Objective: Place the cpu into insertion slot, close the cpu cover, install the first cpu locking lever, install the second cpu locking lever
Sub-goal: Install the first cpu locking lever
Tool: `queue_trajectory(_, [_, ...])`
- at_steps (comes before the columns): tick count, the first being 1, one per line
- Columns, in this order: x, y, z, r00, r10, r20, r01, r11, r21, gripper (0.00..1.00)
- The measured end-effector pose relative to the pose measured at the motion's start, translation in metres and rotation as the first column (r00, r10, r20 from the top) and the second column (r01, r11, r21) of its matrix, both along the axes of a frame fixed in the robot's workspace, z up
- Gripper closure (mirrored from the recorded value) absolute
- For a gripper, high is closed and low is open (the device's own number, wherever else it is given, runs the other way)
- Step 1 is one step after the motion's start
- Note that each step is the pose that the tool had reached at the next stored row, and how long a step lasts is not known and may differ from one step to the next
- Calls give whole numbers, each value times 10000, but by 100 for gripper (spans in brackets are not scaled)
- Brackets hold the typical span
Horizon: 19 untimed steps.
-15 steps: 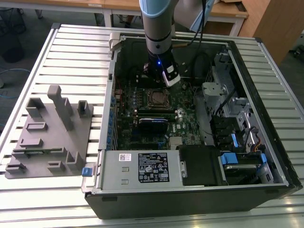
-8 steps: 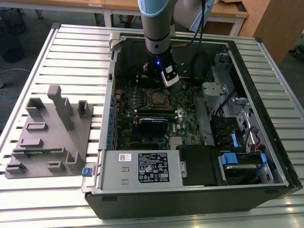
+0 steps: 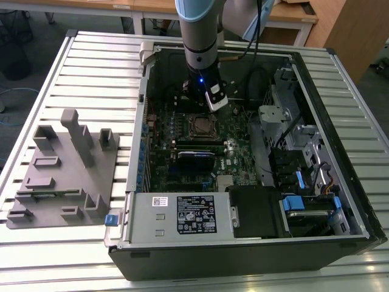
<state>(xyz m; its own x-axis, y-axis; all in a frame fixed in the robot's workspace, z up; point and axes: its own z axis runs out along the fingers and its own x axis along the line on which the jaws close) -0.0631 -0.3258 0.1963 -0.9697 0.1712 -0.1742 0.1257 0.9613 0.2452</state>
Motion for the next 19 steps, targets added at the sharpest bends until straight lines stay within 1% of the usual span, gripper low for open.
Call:
queue_trajectory(6, [-2, 4, -1, 9995, -302, 7, 302, 9995, 18, 90])
queue_trajectory(13, [-20, 33, -2, 9992, -396, 12, 396, 9992, 28, 90])
queue_trajectory(16, [-24, 35, -3, 9991, -416, 13, 416, 9991, 30, 90])
queue_trajectory(19, [-24, 36, -10, 9990, -451, 36, 451, 9990, 18, 90])
